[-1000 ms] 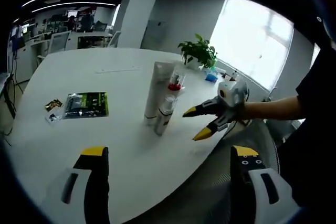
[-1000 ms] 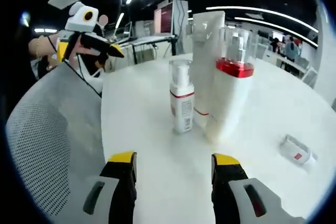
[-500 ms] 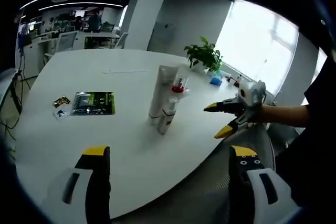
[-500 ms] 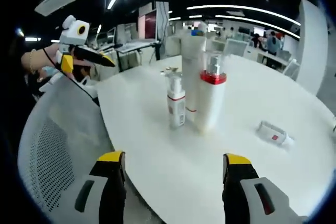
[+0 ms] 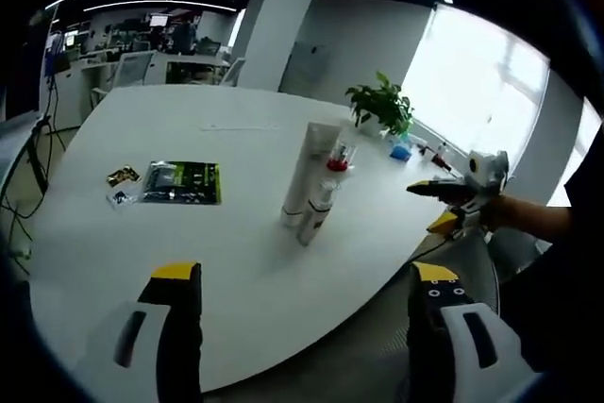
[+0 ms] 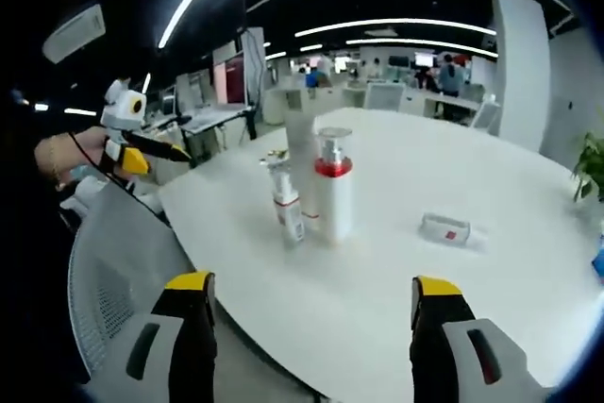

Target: Arrange the skincare products in the storage area until every visible bottle or jar stands upright without overlapping.

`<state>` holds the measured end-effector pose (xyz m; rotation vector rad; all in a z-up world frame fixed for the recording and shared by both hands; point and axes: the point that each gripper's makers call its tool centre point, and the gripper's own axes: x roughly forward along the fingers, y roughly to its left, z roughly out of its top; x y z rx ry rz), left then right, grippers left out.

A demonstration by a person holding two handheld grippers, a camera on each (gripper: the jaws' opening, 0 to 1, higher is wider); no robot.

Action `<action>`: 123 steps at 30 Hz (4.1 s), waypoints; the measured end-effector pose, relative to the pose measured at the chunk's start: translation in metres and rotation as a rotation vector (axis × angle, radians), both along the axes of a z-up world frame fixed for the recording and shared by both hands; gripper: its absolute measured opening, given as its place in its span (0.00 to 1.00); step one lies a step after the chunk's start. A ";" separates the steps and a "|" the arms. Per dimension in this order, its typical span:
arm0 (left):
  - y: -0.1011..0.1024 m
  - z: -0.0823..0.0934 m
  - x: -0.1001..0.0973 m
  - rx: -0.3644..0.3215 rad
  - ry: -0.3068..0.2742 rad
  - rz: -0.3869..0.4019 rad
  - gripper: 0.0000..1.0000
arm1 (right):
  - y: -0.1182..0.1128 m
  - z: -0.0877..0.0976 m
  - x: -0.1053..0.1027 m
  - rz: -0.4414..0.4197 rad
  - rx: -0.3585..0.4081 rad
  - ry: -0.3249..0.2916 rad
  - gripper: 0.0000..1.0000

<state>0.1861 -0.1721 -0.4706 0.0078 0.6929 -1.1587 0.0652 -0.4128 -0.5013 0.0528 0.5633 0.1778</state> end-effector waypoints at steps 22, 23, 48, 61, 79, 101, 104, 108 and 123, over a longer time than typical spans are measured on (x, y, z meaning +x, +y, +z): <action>-0.004 -0.001 0.005 0.029 0.005 0.006 0.99 | -0.027 0.010 0.000 -0.082 0.010 -0.003 0.99; -0.003 -0.001 0.005 0.032 0.005 0.007 0.99 | -0.027 0.009 0.001 -0.083 0.010 -0.002 0.99; -0.001 -0.010 0.012 0.053 0.024 0.014 0.97 | -0.063 0.003 0.024 -0.047 -0.062 0.048 0.94; -0.008 -0.016 0.017 0.064 0.044 0.036 0.97 | -0.095 0.008 0.060 -0.009 -0.093 0.050 0.89; -0.008 -0.032 0.024 0.090 0.076 0.036 0.95 | -0.126 -0.015 0.092 0.110 -0.229 0.147 0.82; -0.025 -0.056 0.024 0.123 0.130 -0.004 0.95 | -0.155 -0.073 0.139 0.231 -0.321 0.251 0.67; -0.027 -0.059 0.021 0.126 0.142 -0.008 0.95 | -0.159 -0.079 0.144 0.233 -0.317 0.261 0.66; -0.027 -0.064 0.021 0.135 0.156 -0.008 0.95 | -0.162 -0.084 0.150 0.231 -0.306 0.268 0.64; -0.024 -0.066 0.027 0.143 0.164 0.003 0.94 | -0.171 -0.107 0.165 0.261 -0.336 0.326 0.51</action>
